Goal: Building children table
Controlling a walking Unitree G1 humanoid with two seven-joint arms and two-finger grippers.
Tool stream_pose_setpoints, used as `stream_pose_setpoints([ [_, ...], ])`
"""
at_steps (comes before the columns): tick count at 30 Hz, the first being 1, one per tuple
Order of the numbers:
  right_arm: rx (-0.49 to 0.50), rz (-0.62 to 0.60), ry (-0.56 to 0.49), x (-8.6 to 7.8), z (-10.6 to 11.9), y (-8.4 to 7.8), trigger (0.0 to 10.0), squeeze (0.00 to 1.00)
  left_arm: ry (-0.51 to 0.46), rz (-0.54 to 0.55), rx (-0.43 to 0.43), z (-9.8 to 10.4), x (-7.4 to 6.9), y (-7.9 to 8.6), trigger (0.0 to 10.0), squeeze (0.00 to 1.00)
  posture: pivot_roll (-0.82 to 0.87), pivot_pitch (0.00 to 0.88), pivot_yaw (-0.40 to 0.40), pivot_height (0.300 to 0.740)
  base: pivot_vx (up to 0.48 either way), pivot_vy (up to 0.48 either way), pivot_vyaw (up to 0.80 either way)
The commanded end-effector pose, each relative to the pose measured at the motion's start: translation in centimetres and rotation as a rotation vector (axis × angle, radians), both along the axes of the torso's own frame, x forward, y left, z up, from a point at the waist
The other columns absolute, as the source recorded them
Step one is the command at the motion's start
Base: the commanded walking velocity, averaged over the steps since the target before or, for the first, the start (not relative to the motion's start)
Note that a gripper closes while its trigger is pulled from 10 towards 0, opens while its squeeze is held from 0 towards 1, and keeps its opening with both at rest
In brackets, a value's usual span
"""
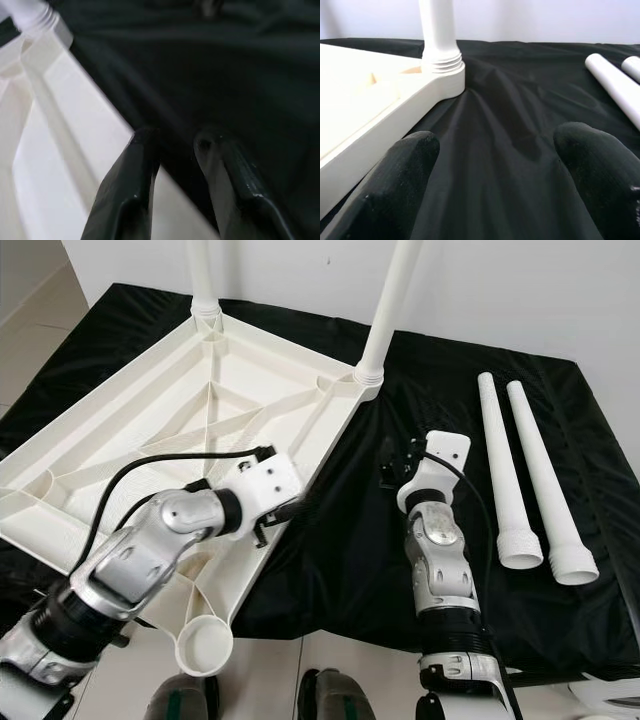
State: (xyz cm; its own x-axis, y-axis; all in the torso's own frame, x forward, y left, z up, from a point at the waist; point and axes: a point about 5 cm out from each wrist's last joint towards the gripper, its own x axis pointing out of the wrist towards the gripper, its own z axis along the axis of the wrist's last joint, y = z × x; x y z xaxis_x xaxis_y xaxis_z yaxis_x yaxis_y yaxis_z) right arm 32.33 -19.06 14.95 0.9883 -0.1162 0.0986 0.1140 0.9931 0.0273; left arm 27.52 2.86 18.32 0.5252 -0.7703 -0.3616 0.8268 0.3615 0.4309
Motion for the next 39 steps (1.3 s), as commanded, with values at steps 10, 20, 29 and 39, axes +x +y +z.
stream_pose_setpoints([
  [10, -0.006, -0.034, 0.015, -0.4, -0.6, -0.7, 10.0, 0.0, 0.001, 0.059, 0.033, 1.2, 0.3, 3.1, 10.0, 0.0, 0.02, 0.088, -0.07, 0.74, 0.0, 0.0, 0.0],
  [20, -0.013, -0.031, 0.016, -0.1, -0.6, -0.8, 10.0, 0.0, 0.124, 0.004, 0.121, -0.3, -2.6, 5.0, 10.0, 0.0, 0.04, 0.091, -0.076, 0.74, 0.0, 0.0, 0.0],
  [29, -0.013, -0.034, 0.014, -0.2, -0.5, -0.8, 10.0, 0.0, 0.128, 0.157, 0.143, 0.1, -1.9, 7.3, 10.0, 0.0, 0.04, 0.091, -0.076, 0.74, 0.0, 0.0, 0.0],
  [39, -0.011, -0.035, 0.01, -0.1, -0.5, -0.8, 10.0, 0.0, 0.148, 0.275, 0.156, -0.4, -1.2, 8.5, 10.0, 0.0, 0.04, 0.083, -0.076, 0.74, 0.0, 0.0, 0.0],
])
